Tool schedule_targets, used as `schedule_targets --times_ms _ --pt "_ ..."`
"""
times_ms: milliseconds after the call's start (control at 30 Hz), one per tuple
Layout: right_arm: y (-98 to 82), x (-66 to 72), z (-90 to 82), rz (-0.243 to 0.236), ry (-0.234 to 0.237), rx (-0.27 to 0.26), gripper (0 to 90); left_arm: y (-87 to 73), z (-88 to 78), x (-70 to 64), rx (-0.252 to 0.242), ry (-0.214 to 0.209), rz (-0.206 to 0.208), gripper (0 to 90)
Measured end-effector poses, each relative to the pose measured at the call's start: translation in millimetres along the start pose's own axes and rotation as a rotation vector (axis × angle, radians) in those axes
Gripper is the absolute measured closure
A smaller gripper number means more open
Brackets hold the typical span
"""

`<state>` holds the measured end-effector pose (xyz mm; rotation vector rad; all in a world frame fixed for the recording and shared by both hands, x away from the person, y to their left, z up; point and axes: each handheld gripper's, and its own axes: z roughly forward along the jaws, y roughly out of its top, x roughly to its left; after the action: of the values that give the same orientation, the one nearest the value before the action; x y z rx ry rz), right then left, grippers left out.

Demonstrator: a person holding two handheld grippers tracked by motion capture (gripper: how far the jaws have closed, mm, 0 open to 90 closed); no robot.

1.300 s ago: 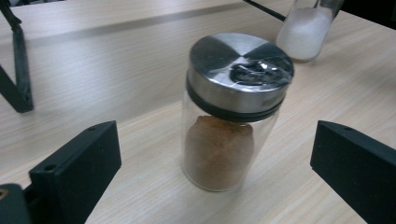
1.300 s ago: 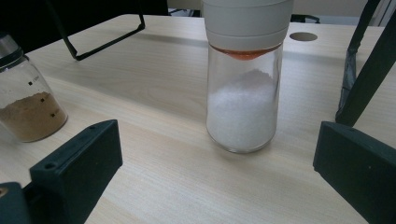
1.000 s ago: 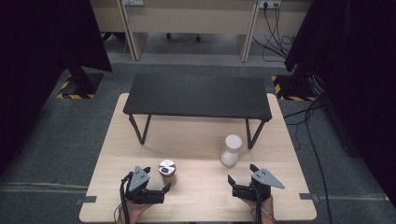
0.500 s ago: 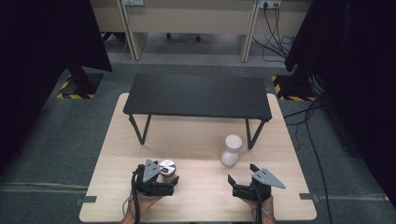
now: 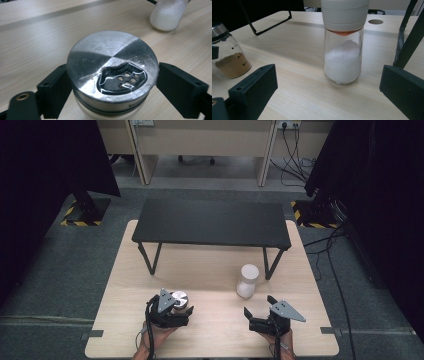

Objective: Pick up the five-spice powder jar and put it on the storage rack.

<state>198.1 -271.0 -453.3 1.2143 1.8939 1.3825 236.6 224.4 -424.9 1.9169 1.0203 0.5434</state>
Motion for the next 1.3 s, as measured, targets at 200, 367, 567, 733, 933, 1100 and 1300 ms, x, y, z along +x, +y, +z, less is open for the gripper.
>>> schedule_targets --times_ms 200,367,567,733,933,1100,1300 --pt "0.2 -0.2 0.3 -0.001 0.003 0.002 1.5 -1.5 1.0 2.5 -0.009 0.000 -0.007 22.1" --pt "0.2 -0.1 0.5 -0.001 0.004 0.003 1.5 -4.1 -0.5 6.4 -0.017 -0.001 -0.010 29.9" --pt "0.5 0.3 0.7 -0.001 0.004 0.005 1.6 -4.8 -0.4 6.9 -0.021 -0.004 -0.003 30.3" --pt "0.5 0.4 0.6 -0.002 0.005 0.005 1.7 -6.8 -0.4 6.7 -0.029 -0.003 0.004 30.7" --pt "0.5 -0.1 0.5 -0.002 0.004 0.004 1.7 -7.7 -0.1 8.7 -0.035 -0.013 0.005 30.9" --pt "0.3 -0.7 0.3 0.000 0.004 0.002 1.7 -3.6 -0.9 6.9 -0.033 -0.031 0.021 31.0" --pt "0.2 -0.9 -0.3 0.001 0.003 -0.001 1.8 10.8 -7.0 7.9 -0.055 -0.044 0.025 31.1"
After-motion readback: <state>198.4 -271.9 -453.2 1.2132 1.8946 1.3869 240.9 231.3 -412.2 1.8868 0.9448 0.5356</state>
